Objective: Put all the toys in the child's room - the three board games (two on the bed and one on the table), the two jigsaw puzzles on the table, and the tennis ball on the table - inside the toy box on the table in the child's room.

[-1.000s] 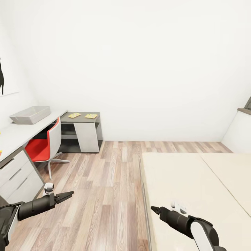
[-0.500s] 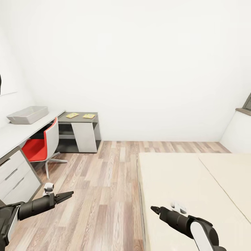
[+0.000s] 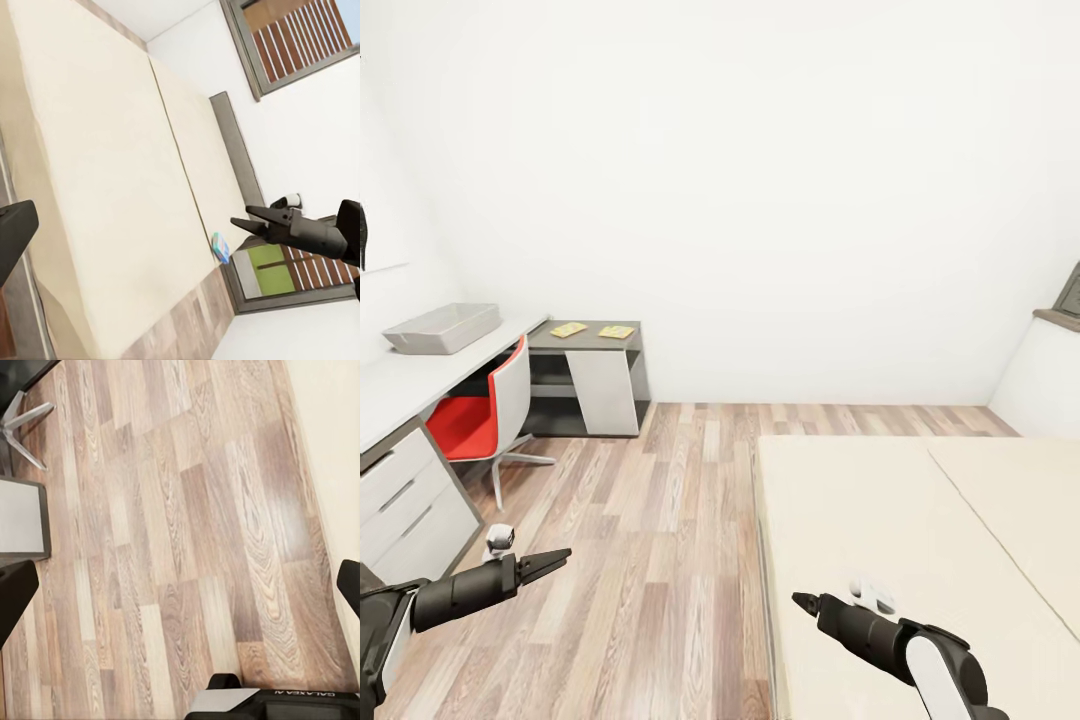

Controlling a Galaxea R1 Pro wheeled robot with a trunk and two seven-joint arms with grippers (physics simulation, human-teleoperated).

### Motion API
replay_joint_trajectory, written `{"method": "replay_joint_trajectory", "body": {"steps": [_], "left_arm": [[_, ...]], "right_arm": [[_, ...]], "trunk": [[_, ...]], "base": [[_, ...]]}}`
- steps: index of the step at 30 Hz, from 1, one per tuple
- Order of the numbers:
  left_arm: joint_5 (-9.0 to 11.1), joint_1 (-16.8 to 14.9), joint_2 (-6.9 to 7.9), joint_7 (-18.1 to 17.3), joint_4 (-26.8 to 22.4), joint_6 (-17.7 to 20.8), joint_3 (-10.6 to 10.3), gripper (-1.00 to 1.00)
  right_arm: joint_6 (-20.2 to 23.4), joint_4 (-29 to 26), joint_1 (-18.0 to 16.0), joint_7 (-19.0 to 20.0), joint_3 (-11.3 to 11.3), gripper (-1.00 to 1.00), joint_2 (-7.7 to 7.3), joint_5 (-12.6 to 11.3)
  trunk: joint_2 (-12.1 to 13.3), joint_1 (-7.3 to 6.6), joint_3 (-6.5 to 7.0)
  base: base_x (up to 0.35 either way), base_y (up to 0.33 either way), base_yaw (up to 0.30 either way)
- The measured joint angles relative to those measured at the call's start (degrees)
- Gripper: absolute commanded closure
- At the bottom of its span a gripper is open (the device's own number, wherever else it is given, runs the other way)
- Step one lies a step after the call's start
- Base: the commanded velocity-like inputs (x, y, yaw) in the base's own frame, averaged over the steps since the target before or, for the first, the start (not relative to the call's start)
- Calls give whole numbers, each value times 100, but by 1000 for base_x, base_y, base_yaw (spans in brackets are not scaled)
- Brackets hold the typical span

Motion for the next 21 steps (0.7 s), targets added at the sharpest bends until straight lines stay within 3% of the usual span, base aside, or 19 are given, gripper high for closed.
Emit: {"method": "replay_joint_trajectory", "body": {"steps": [21], "left_arm": [[0, 0, 7, 7, 1, 0, -3, -100]], "right_arm": [[1, 2, 0, 0, 0, -100, 0, 0]], "trunk": [[0, -1, 0]], "base": [[-6, -16, 0]]}}
